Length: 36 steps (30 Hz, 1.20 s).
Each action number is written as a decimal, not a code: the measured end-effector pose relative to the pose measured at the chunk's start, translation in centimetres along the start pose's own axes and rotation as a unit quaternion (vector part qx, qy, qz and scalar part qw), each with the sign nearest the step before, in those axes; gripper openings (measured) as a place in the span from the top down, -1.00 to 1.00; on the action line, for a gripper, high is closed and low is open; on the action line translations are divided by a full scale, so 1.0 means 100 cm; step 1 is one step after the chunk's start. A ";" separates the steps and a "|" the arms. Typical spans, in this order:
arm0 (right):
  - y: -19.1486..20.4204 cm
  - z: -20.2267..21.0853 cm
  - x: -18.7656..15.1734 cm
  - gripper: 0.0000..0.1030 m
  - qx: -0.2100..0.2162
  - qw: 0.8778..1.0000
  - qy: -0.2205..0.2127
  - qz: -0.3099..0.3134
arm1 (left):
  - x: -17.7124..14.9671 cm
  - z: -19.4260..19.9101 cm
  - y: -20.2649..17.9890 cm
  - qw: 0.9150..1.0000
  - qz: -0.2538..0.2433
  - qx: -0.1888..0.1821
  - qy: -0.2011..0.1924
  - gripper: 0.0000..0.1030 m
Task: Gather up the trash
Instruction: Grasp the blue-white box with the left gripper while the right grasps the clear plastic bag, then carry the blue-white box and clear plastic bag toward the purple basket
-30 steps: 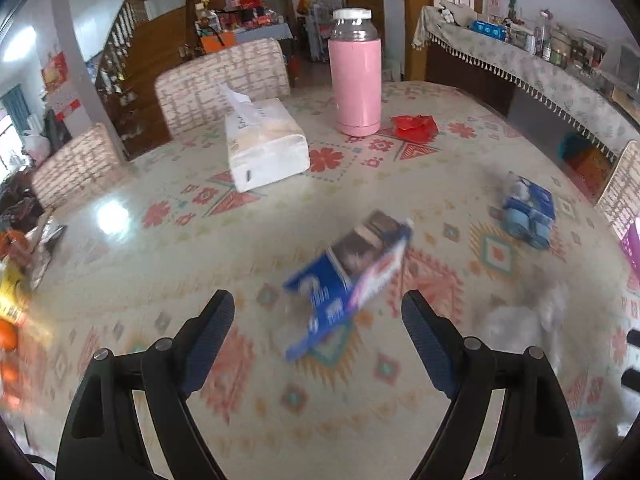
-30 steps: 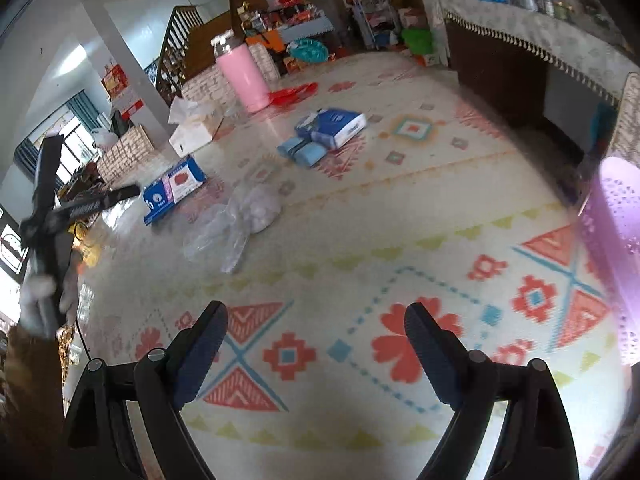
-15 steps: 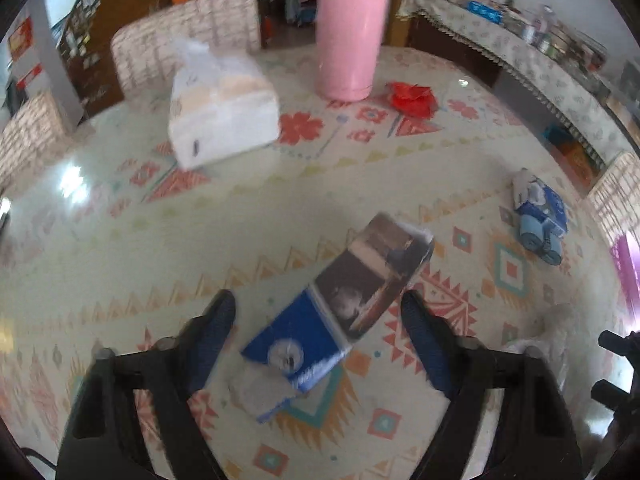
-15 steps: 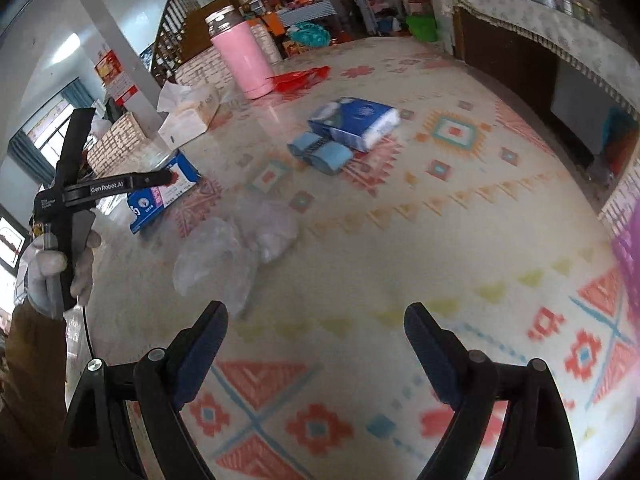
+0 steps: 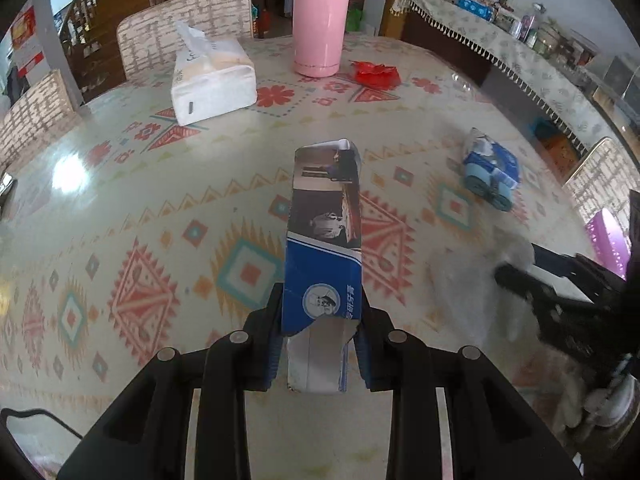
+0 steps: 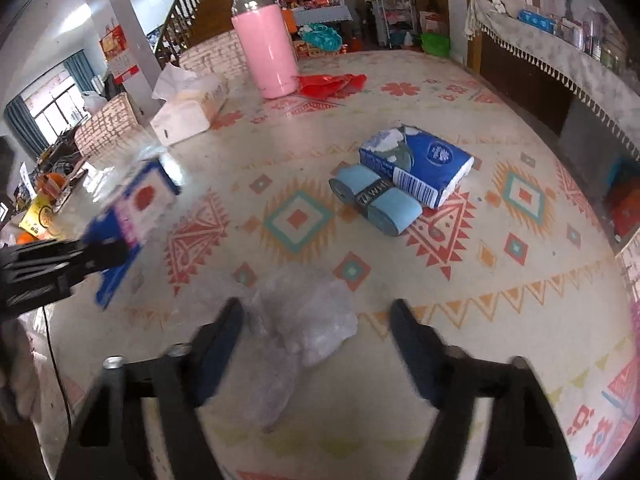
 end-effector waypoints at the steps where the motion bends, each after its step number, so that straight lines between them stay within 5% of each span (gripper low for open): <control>1: -0.001 0.001 -0.001 0.10 0.006 1.000 0.002 -0.001 | -0.004 0.005 -0.001 1.000 0.003 -0.002 -0.002 0.43; 23: -0.010 0.119 -0.084 0.13 0.048 0.996 -0.065 -0.030 | -0.070 0.089 -0.055 0.998 0.011 -0.020 -0.050 0.42; 36: -0.089 0.276 -0.119 0.13 -0.073 0.989 -0.128 -0.015 | -0.079 0.124 -0.127 0.995 -0.043 -0.043 -0.084 0.42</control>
Point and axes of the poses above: each gripper's, at about its wrist camera, not at the fingertips, and z roughly against the way its jaws point, y to its left, x to its top, the point moved 2 cm from there along -z, roughly the way its jaws point, and after that the axes turned 10 degrees about x, right-handed, at the moved point
